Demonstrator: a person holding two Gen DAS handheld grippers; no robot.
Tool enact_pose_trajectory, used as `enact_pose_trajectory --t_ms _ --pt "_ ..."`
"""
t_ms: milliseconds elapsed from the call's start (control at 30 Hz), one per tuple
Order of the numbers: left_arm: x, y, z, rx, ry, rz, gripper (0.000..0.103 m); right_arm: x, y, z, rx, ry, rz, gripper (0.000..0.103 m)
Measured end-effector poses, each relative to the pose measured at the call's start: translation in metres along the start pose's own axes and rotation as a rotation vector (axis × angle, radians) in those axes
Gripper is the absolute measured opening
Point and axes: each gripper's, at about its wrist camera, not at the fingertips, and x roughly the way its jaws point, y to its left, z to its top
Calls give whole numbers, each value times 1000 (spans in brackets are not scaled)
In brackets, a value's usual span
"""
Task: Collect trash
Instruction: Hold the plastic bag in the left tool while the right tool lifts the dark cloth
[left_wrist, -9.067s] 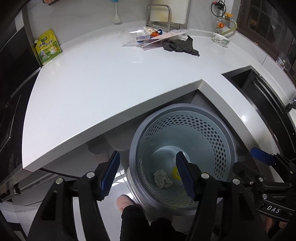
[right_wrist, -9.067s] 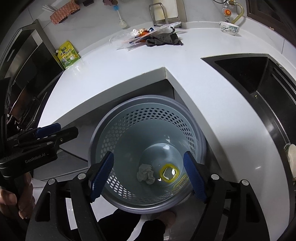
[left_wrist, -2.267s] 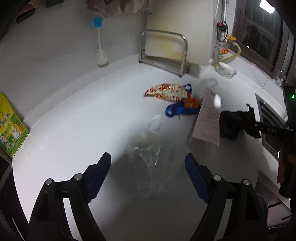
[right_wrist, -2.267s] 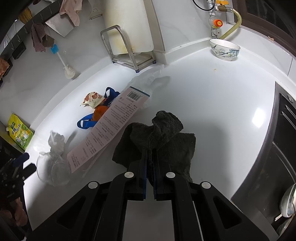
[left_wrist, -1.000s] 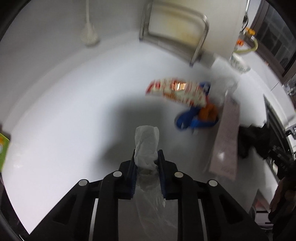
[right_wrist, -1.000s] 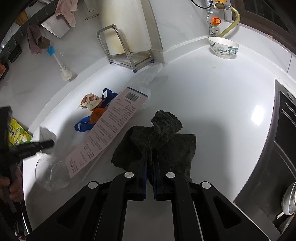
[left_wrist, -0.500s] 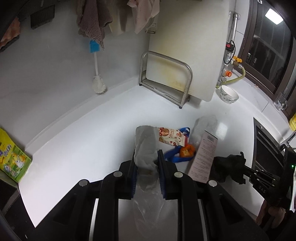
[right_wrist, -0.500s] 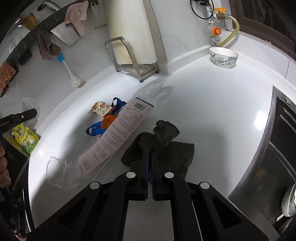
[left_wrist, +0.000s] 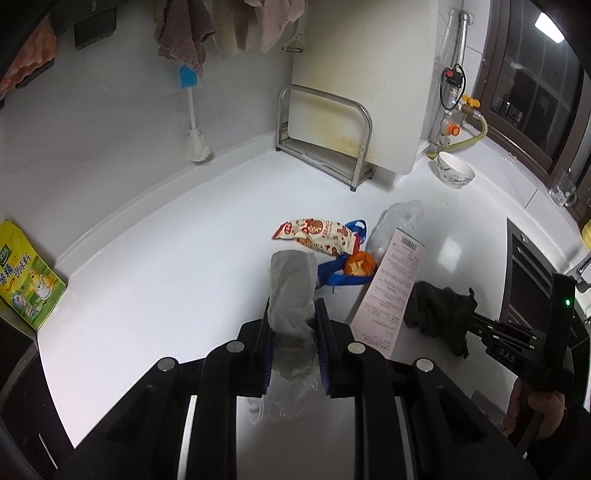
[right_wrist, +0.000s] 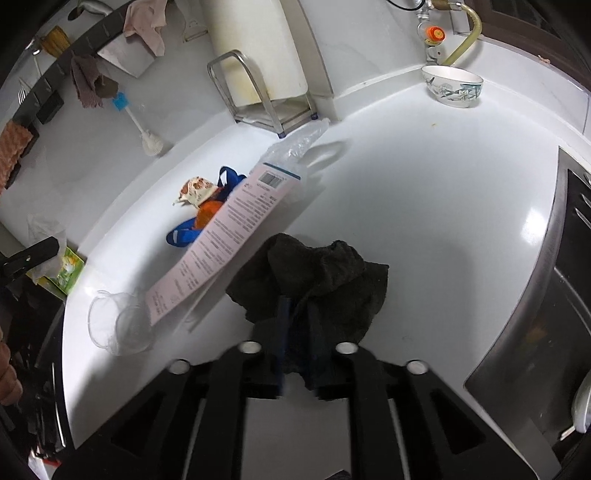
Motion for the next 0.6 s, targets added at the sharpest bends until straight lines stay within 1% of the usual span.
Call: enact_pose_trajectory --t_ms 33,67,167,367,467,533,600 --pt "0 -1 -2 0 2 0 20 1 0 0 -4 -1 -5 39" --pt "1 -2 -4 -2 5 -1 20 3 0 2 -10 -2 -11 40" --pt "5 -7 -8 -5 19 -5 20 12 0 6 -33 21 -29 40" --pt "8 -14 -13 5 21 14 20 30 4 13 -69 58 -60 46" --pt "9 -17 -16 13 20 30 20 36 8 14 -93 59 -90 46" --pt "10 -17 -17 13 24 32 20 40 11 15 -109 61 -107 42" --pt "11 -18 -18 13 27 35 20 42 14 15 -133 63 -120 36"
